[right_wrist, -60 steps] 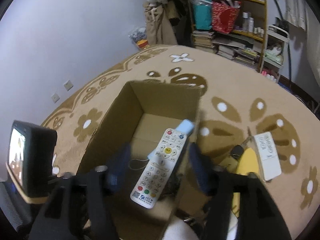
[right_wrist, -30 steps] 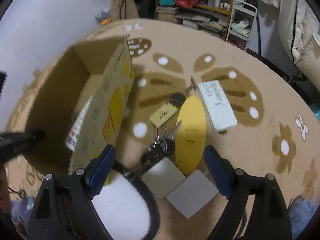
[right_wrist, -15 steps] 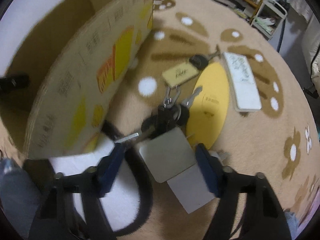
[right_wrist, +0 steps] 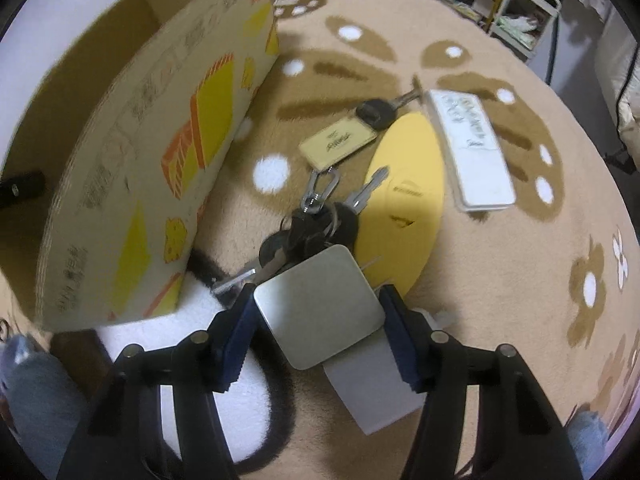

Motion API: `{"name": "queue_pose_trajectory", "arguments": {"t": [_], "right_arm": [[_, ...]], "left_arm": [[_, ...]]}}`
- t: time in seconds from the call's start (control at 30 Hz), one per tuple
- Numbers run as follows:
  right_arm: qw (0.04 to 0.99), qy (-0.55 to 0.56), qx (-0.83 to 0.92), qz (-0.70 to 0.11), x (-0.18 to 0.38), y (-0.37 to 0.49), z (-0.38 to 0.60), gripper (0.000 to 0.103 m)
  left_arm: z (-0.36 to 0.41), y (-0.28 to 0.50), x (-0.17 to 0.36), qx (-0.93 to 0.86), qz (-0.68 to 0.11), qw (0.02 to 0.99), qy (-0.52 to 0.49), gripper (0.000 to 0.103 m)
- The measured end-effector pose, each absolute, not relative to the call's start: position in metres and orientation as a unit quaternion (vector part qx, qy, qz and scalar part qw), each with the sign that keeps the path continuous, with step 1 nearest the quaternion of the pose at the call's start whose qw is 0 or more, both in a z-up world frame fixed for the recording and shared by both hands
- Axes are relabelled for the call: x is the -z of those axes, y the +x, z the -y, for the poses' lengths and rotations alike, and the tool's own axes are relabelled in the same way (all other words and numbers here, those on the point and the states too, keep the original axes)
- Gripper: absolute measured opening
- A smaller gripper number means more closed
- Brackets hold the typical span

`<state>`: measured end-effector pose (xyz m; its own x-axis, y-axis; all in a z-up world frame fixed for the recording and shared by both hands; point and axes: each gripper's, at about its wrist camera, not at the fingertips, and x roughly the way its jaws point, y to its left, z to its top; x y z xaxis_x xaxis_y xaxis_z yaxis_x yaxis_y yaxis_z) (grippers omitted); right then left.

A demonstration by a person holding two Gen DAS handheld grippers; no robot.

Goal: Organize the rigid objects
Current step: 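Grasp the white square charger with the right gripper and lift, then lower the charger into the box and open the right gripper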

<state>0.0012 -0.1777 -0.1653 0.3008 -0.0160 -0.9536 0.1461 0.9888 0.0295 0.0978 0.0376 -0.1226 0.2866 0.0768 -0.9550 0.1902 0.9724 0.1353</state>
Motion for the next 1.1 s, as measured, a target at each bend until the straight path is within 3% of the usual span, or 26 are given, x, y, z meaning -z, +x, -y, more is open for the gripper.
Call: {"name": "queue_pose_trajectory", "arguments": {"t": [0.57,1.1], "right_arm": [[0.887,0.131,0.089,-0.433,0.105,0.019,0.198,0.065],[0.921,0.121,0.029,-0.369,0.052,0.034,0.157,0.065]], "left_arm": [[-0.036,0.095,0.121,0.033,-0.593,0.796,0.116,0.012],[-0.035,0.091,0.121,0.029,-0.590,0.798,0.118,0.013]]}}
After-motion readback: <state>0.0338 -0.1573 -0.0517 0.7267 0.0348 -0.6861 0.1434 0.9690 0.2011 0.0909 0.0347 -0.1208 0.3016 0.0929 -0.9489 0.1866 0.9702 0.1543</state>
